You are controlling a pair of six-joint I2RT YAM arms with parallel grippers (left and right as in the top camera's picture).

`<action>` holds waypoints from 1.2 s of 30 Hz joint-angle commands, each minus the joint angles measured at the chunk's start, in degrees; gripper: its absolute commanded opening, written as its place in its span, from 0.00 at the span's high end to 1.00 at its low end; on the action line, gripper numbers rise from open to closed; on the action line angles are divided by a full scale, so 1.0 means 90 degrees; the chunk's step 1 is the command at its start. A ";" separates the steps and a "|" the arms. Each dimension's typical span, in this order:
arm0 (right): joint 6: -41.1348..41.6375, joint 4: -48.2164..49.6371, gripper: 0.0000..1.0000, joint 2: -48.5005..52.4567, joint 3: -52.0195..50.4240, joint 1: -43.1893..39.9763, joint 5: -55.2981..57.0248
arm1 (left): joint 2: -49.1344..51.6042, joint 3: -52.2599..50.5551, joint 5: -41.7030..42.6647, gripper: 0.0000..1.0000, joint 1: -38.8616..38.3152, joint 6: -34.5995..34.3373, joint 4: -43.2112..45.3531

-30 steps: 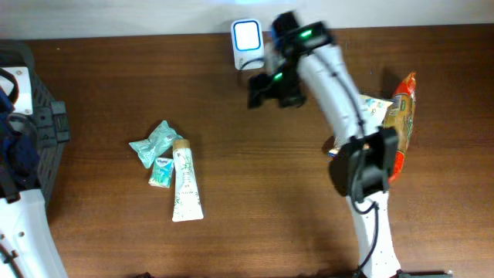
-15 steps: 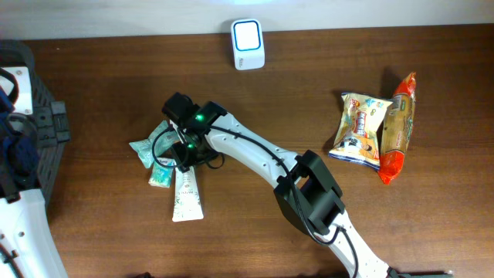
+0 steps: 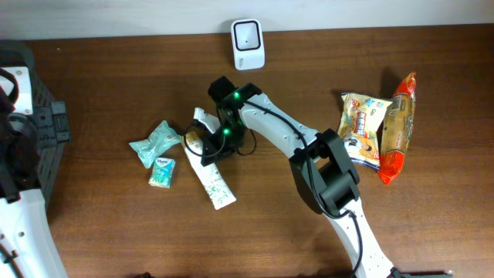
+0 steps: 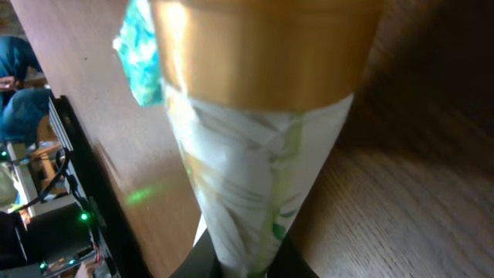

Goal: Scan the item barcode
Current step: 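Reach the right gripper to the white tube and grasp it, then adjust the grip on the white tube with the right gripper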

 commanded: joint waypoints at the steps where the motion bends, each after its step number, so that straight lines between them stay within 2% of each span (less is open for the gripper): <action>1: -0.0148 0.0036 0.66 0.0010 -0.0401 -0.0039 0.0403 | -0.0002 0.0024 0.0046 0.01 0.0019 0.0070 0.0017; 2: -0.0136 -0.0036 0.43 0.0010 -0.0403 -0.0109 0.0753 | -0.0002 0.0024 0.0046 0.01 0.0019 0.0070 0.0017; 3: -0.0138 -0.0068 0.38 0.0007 -0.0398 -0.0306 0.1042 | -0.0002 0.0024 0.0049 0.01 0.0019 0.0070 0.0015; 6: -0.0197 0.0063 0.38 0.0010 -0.0401 -0.0942 0.1367 | -0.0002 0.0024 0.0049 0.01 0.0019 0.0070 0.0015; 9: -0.0204 0.0100 0.38 0.0010 -0.0415 -0.1166 0.1484 | -0.0002 0.0024 0.0049 0.01 0.0019 0.0070 0.0017; 11: 0.0301 0.0206 0.36 0.0010 -0.0554 -0.1173 0.1972 | -0.0002 0.0024 0.0049 0.01 0.0019 0.0070 0.0015; 12: 0.0838 0.0233 0.36 0.0010 -0.0566 -0.1239 0.2310 | -0.0002 0.0024 0.0049 0.01 0.0019 0.0070 0.0017; 14: 0.1059 0.0223 0.36 0.0010 -0.0566 -0.1350 0.2416 | -0.0002 0.0024 0.0049 0.01 0.0019 0.0070 0.0015; 16: 0.0716 0.0117 0.36 0.0007 -0.0483 -0.1433 0.2030 | -0.0002 0.0024 0.0049 0.01 0.0019 0.0070 0.0015; 17: 0.0143 -0.0221 0.35 0.0005 -0.0214 -0.1515 0.1326 | -0.0002 0.0024 0.0046 0.01 0.0019 0.0070 0.0017; 20: -0.1256 -0.1348 0.20 -0.0005 0.0474 -0.1498 -0.0019 | -0.0002 0.0024 0.0049 0.01 0.0019 0.0070 0.0017; 22: -0.1727 -0.1710 0.16 0.0002 0.0425 -0.1226 -0.0002 | -0.0002 0.0024 0.0046 0.01 0.0019 0.0070 0.0015; 25: -0.1676 -0.1569 0.14 0.0010 0.0143 -0.0731 0.0505 | -0.0002 0.0024 0.0049 0.01 0.0019 0.0070 0.0017; 27: -0.0988 -0.1098 0.15 0.0010 -0.0308 -0.0576 0.0996 | -0.0002 0.0024 0.0049 0.01 0.0019 0.0070 0.0015; 29: -0.0432 -0.0699 0.46 0.0010 -0.0690 -0.0590 0.1035 | -0.0002 0.0024 0.0049 0.01 0.0019 0.0070 0.0015; 30: -0.0270 -0.0641 0.71 0.0007 -0.0690 -0.0622 0.1032 | -0.0002 0.0024 0.0046 0.01 0.0019 0.0070 0.0017; 31: -0.0063 -0.0559 0.88 0.0007 -0.0690 -0.0651 0.1025 | -0.0002 0.0024 0.0049 0.01 0.0019 0.0070 0.0015; 32: 0.0177 -0.0459 0.96 0.0007 -0.0690 -0.0670 0.1003 | -0.0002 0.0024 0.0046 0.01 0.0019 0.0070 0.0017; 34: 0.0559 -0.0027 0.96 0.0007 -0.0690 -0.0670 0.0301 | -0.0002 0.0024 0.0049 0.01 0.0019 0.0070 0.0015; 36: 0.1464 0.0274 0.96 0.0007 -0.0690 -0.0653 0.0143 | -0.0002 0.0024 0.0049 0.01 0.0019 0.0070 0.0017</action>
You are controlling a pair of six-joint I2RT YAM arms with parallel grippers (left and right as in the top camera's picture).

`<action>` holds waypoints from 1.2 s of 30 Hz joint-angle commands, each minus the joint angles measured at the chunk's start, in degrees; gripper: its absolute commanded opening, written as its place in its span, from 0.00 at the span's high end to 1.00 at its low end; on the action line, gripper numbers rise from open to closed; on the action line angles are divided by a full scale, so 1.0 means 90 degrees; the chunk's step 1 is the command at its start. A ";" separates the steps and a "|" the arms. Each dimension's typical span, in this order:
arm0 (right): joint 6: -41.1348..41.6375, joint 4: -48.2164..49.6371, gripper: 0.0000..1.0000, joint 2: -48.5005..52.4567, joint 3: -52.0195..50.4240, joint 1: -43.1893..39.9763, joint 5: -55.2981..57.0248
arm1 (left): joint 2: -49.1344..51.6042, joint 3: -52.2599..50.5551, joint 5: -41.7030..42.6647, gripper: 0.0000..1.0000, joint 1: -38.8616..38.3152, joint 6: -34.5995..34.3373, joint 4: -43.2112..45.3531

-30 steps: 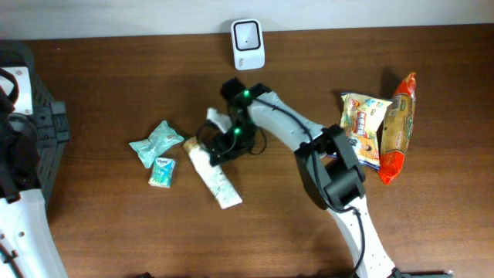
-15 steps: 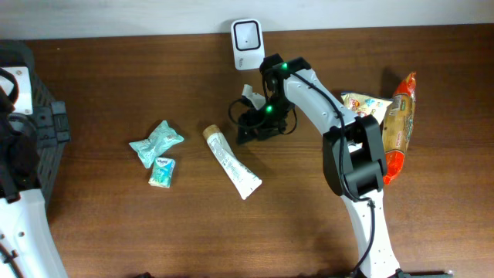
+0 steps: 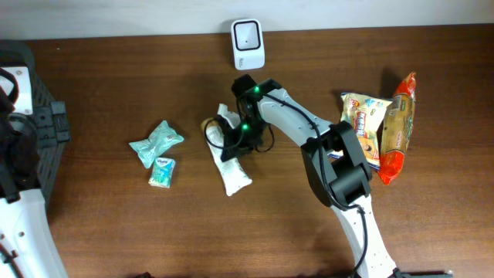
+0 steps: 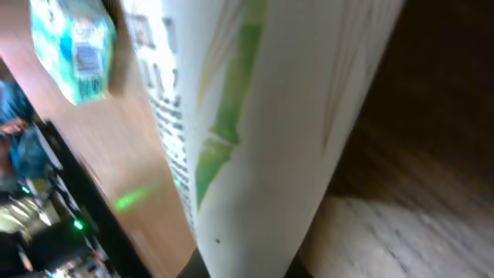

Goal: Scan the item barcode
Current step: 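Adjust the grip on the white tube with the right gripper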

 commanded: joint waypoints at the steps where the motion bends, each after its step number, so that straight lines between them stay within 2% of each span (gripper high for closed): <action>1: 0.1535 0.0301 0.93 0.0102 -0.0080 0.0007 0.0340 | -0.0002 0.0024 0.0049 0.01 0.0019 0.0073 0.0015; 2: 0.1865 0.0364 0.69 0.0102 -0.0080 0.0024 0.0809 | -0.0002 0.0024 0.0049 0.01 0.0019 0.0073 0.0012; 3: 0.1863 0.0386 0.55 0.0102 -0.0080 0.0022 0.0852 | -0.0002 0.0024 0.0049 0.01 0.0019 0.0073 0.0012; 6: 0.1746 0.0206 0.53 0.0087 0.0119 -0.0204 0.0852 | -0.0002 0.0024 0.0049 0.01 0.0019 0.0073 0.0015; 9: 0.0942 -0.0585 0.53 0.0090 0.0163 -0.0430 0.0799 | -0.0002 0.0024 0.0049 0.01 0.0019 0.0073 0.0012; 11: 0.0403 -0.0925 0.53 0.0090 0.0143 -0.0197 0.0493 | -0.0002 0.0024 0.0046 0.01 0.0019 0.0073 0.0012; 13: 0.0299 -0.0758 0.53 0.0092 -0.0075 0.0253 0.0495 | -0.0002 0.0024 0.0049 0.01 0.0019 0.0073 0.0012; 15: 0.0522 -0.0401 0.54 0.0092 -0.0296 0.0464 0.0491 | -0.0002 0.0024 0.0046 0.01 0.0019 0.0073 0.0012; 17: 0.0692 -0.0228 0.68 0.0092 -0.0362 0.0488 0.0491 | -0.0002 0.0024 0.0046 0.01 0.0019 0.0073 0.0015; 18: 0.0692 -0.0185 0.81 0.0092 -0.0362 0.0481 0.0491 | -0.0002 0.0024 0.0046 0.01 0.0019 0.0073 0.0015; 20: 0.0695 -0.0085 0.93 0.0090 -0.0359 0.0474 0.0488 | -0.0002 0.0024 0.0049 0.01 0.0019 0.0073 0.0015; 21: 0.0767 -0.0070 0.95 0.0090 -0.0340 0.0398 0.0488 | -0.0002 0.0024 0.0049 0.01 0.0019 0.0073 0.0012; 25: 0.0551 -0.0146 0.96 -0.0401 -0.0126 -0.0075 0.0435 | -0.0002 0.0024 0.0046 0.01 0.0019 0.0073 0.0015; 29: -0.0967 -0.0153 0.96 -0.2361 -0.0083 -0.1042 -0.1083 | -0.0002 0.0024 0.0046 0.01 0.0019 0.0073 0.0012; 31: -0.1591 -0.0318 0.96 -0.3026 -0.0083 -0.1379 -0.1231 | -0.0002 0.0024 0.0046 0.01 0.0019 0.0073 0.0012; 36: -0.1722 -0.0146 0.96 -0.3808 -0.0083 -0.1467 -0.1304 | -0.0002 0.0024 0.0049 0.01 0.0019 0.0073 0.0012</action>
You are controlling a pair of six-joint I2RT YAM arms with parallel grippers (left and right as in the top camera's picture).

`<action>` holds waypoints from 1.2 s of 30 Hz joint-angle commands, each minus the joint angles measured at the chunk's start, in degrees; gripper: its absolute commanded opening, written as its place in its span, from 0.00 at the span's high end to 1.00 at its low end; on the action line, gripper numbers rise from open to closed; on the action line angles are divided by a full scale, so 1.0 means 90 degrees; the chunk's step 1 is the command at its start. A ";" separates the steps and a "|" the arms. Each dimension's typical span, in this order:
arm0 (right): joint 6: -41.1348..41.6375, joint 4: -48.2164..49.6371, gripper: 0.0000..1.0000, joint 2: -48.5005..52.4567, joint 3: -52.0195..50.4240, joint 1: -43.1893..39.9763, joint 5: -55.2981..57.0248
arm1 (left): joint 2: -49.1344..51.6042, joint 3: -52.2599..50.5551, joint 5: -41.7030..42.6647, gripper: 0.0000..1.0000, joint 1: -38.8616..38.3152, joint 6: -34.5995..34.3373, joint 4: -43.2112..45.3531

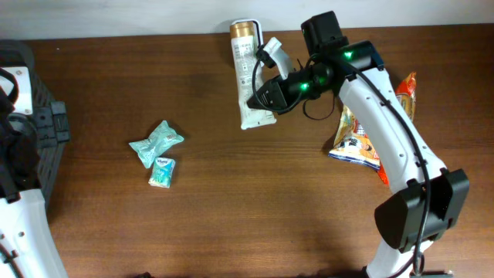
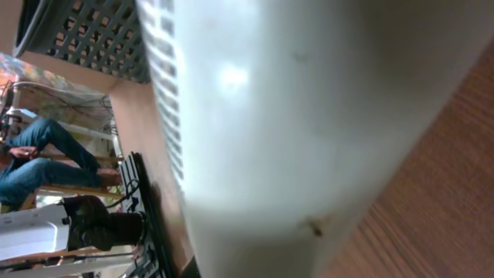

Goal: Scan the item barcode
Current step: 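Adjust the grip on the white tube with the right gripper, then hold the white tube up to the scanner with the right gripper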

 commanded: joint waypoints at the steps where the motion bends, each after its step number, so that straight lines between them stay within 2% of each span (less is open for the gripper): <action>1: -0.0228 0.0148 0.96 -0.0651 0.0119 -0.0041 -0.0345 | -0.0002 0.0024 0.0049 0.01 0.0019 0.0073 0.0012; 4: -0.0221 0.0532 0.96 -0.0770 0.0117 -0.0039 -0.0165 | -0.0002 0.0024 0.0049 0.01 0.0019 0.0073 0.0015; 5: -0.0085 0.0763 0.96 -0.0741 0.0117 0.0000 0.0622 | -0.0002 0.0024 0.0049 0.01 0.0019 0.0073 0.0015; 6: 0.0323 0.1239 0.96 -0.0627 0.0117 0.0141 0.2446 | -0.0002 0.0024 0.0049 0.01 0.0019 0.0073 0.0012; 8: 0.0323 0.2198 0.96 -0.0257 0.0117 0.0386 0.4721 | -0.0002 0.0024 0.0049 0.01 0.0019 0.0073 0.0012; 9: 0.0279 0.3050 0.96 0.0083 0.0117 0.0461 0.6003 | -0.0002 0.0024 0.0049 0.01 0.0019 0.0073 0.0012; 12: -0.0559 0.5263 0.96 0.1326 0.0117 0.0461 0.7300 | -0.0002 0.0024 0.0046 0.01 0.0019 0.0073 0.0012; 14: -0.1338 0.6353 0.96 0.2246 0.0117 0.0464 0.7844 | -0.0002 0.0024 0.0049 0.01 0.0019 0.0073 0.0015; 17: -0.2586 0.6938 0.96 0.3082 0.0117 0.0573 0.8857 | -0.0002 0.0024 0.0049 0.01 0.0019 0.0073 0.0012; 19: -0.2943 0.6941 0.96 0.3264 0.0117 0.0665 0.9156 | -0.0002 0.0024 0.0046 0.01 0.0019 0.0073 0.0012; 31: -0.2885 0.7077 0.96 0.3075 0.0117 0.0923 0.9508 | -0.0002 0.0024 0.0046 0.01 0.0019 0.0073 0.0015; 33: -0.2601 0.6630 0.96 0.2703 0.0117 0.0964 0.9117 | -0.0002 0.0024 0.0046 0.01 0.0019 0.0073 0.0015; 36: -0.1146 0.4932 0.96 0.1729 0.0117 0.0930 0.7640 | -0.0002 0.0024 0.0049 0.01 0.0019 0.0073 0.0015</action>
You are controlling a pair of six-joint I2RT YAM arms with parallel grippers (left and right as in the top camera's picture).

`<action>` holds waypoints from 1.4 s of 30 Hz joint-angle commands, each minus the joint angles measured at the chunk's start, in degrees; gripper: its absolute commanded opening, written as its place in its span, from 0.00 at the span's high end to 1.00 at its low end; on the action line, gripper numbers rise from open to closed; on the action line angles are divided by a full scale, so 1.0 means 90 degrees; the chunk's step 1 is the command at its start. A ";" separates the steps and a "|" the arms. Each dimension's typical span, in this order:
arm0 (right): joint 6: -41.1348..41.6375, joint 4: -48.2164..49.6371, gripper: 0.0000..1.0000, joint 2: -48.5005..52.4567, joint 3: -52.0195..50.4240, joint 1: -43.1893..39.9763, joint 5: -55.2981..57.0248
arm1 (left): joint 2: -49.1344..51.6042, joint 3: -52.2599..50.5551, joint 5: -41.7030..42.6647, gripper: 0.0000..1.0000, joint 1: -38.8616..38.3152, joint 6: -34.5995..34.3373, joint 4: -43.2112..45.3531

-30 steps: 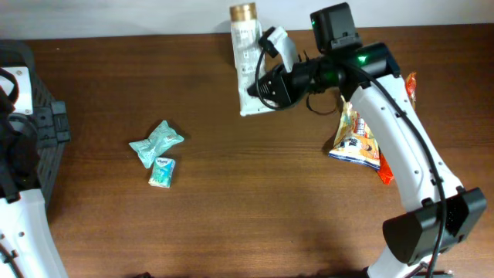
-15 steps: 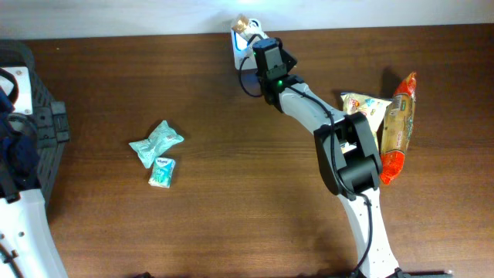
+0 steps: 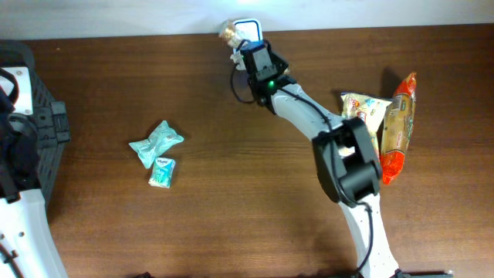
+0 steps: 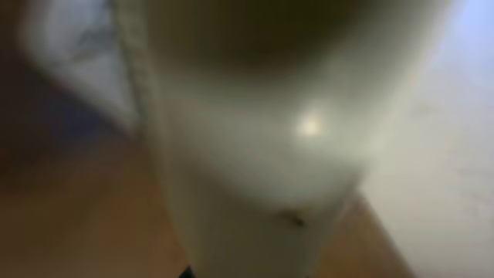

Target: Scan the item barcode

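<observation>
The item is a white tube with a gold cap (image 3: 228, 32). My right gripper (image 3: 247, 52) is shut on it at the table's far edge, holding it against the white barcode scanner (image 3: 250, 29), whose face glows bright. In the right wrist view the tube (image 4: 262, 154) is a blurred white mass filling the frame, with the pale scanner body behind it on the right. No barcode can be made out. My left gripper is out of view; only part of that arm (image 3: 19, 193) shows at the left edge.
Two teal packets (image 3: 157, 141) (image 3: 161, 172) lie left of centre. Snack bags, one yellow (image 3: 363, 123) and one orange-red (image 3: 400, 127), lie at the right. A black crate (image 3: 35, 116) stands at the left edge.
My right gripper has moved left and toward the far edge with the tube. The tube, then lying lengthwise beside the scanner, now stands end-on in front of it, and the scanner glows.
The right gripper was shut on the tube lying on the table near the teal packets. It then held the tube nearer the centre, then raised beside the scanner. Now the tube is pressed up to the scanner's lit face.
</observation>
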 commanded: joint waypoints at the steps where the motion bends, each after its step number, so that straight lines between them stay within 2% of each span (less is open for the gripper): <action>1: 0.1945 -0.1073 0.96 -0.1683 0.0148 -0.0029 -0.1525 | -0.0002 0.0027 0.0046 0.01 0.0019 0.0073 0.0027; 2: 0.2613 -0.1763 0.96 -0.2183 0.0148 -0.0068 -0.1979 | -0.0002 0.0027 0.0046 0.01 0.0019 0.0073 0.0029; 3: 0.3444 -0.2946 0.96 -0.2875 0.0148 -0.0151 -0.2123 | -0.0002 0.0027 0.0049 0.01 0.0019 0.0073 0.0027; 5: 0.4381 -0.4631 0.96 -0.3631 0.0148 -0.0401 -0.2348 | -0.0002 0.0027 0.0049 0.01 0.0019 0.0073 0.0029; 7: 0.4923 -0.6732 0.96 -0.3568 0.0012 -0.1175 -0.3055 | -0.0002 0.0027 0.0046 0.01 0.0019 0.0073 0.0029; 8: 0.4920 -0.6832 0.96 -0.3451 -0.0158 -0.1360 -0.3293 | -0.0002 0.0027 0.0049 0.01 0.0019 0.0073 0.0027; 10: 0.4971 -0.6632 0.96 -0.3242 -0.0755 -0.1707 -0.3597 | -0.0002 0.0027 0.0049 0.01 0.0019 0.0073 0.0027; 13: 0.4966 -0.5421 0.96 -0.2929 -0.2351 -0.2127 -0.4039 | -0.0002 0.0027 0.0049 0.01 0.0019 0.0073 0.0029; 15: 0.5030 -0.5030 0.96 -0.2929 -0.3048 -0.2293 -0.4216 | -0.0002 0.0027 0.0049 0.01 0.0019 0.0073 0.0027; 17: 0.5134 -0.5027 0.96 -0.2929 -0.3262 -0.2441 -0.4218 | -0.0002 0.0027 0.0049 0.01 0.0019 0.0073 0.0029; 20: 0.5134 -0.5076 0.62 -0.2931 -0.3228 -0.2635 -0.4277 | -0.0002 0.0027 0.0046 0.01 0.0019 0.0073 0.0027; 22: 0.5129 -0.5391 0.54 -0.2939 -0.2650 -0.2725 -0.4573 | -0.0002 0.0027 0.0049 0.01 0.0019 0.0073 0.0029; 25: 0.4855 -0.6164 0.51 -0.2948 -0.0993 -0.2628 -0.4711 | -0.0002 0.0027 0.0049 0.01 0.0019 0.0073 0.0027; 26: 0.4724 -0.6268 0.50 -0.2948 -0.0396 -0.2438 -0.5047 | -0.0002 0.0027 0.0049 0.01 0.0019 0.0073 0.0027; 28: 0.4733 -0.5846 0.46 -0.2946 -0.0061 -0.1817 -0.5741 | -0.0002 0.0027 0.0046 0.01 0.0019 0.0073 0.0027; 30: 0.5115 -0.4396 0.41 -0.2548 -0.0163 -0.0376 -0.6018 | -0.0002 0.0027 0.0049 0.01 0.0019 0.0073 0.0029; 32: 0.5110 -0.2742 0.30 -0.1656 -0.0163 0.1059 -0.6054 | -0.0002 0.0027 0.0049 0.01 0.0019 0.0073 0.0027; 33: 0.5107 -0.2067 0.27 -0.1168 -0.0163 0.1637 -0.6300 | -0.0002 0.0027 0.0049 0.01 0.0019 0.0073 0.0027; 36: 0.5061 -0.1382 0.29 -0.0396 -0.0163 0.2448 -0.6346 | -0.0002 0.0027 0.0049 0.01 0.0019 0.0073 0.0029; 38: 0.5090 -0.1333 0.38 -0.0131 -0.0163 0.2572 -0.6137 | -0.0002 0.0027 0.0049 0.01 0.0019 0.0073 0.0029; 42: 0.5134 -0.1384 0.47 0.0017 -0.0209 0.2574 -0.5816 | -0.0002 0.0027 0.0049 0.01 0.0019 0.0073 0.0027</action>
